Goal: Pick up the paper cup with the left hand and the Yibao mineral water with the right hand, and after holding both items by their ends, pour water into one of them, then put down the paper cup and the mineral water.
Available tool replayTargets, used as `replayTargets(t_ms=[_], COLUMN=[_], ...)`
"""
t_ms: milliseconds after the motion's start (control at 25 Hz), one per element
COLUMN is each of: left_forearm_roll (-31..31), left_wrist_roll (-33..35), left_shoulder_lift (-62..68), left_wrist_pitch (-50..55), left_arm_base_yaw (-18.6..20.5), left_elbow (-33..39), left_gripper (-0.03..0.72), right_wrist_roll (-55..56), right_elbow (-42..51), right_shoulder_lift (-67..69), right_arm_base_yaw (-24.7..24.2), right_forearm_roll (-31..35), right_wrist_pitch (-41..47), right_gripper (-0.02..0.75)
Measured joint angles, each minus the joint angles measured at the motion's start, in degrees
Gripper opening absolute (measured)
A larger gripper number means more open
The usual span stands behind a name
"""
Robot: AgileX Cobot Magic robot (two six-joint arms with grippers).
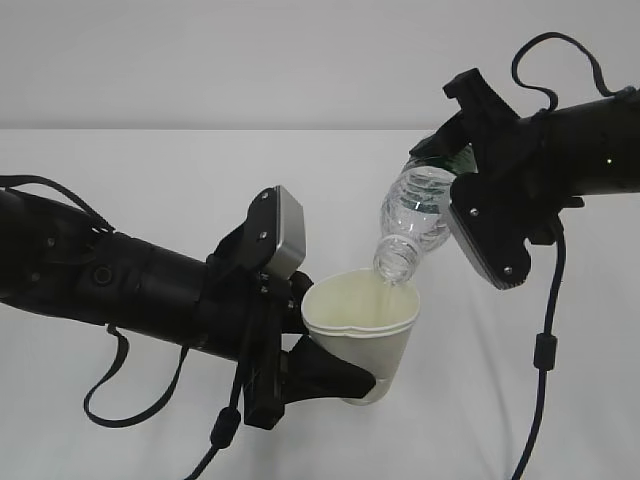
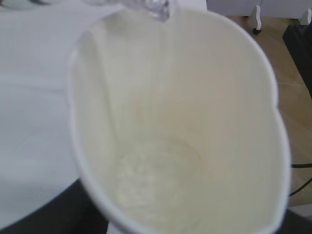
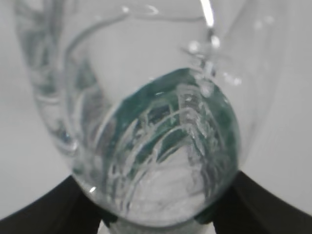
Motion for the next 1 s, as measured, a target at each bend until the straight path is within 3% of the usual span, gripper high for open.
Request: replayTargets(t_ms=[1000], left_forearm_roll=[0.1], left_wrist_roll=[0.0], left_shoulder_lift=[0.0], left_wrist_pitch=[-0.1], left_arm_base_yaw=[0.0], left_elbow=[0.0], left_gripper=[0.384], right_wrist_roll=[0.0], right_elbow=[0.0], right_shoulder_lift=[0.0], right_arm_base_yaw=[2.1], right_forearm_roll=[-1.4], right_wrist_pitch=[2.5], right_gripper=[0.455])
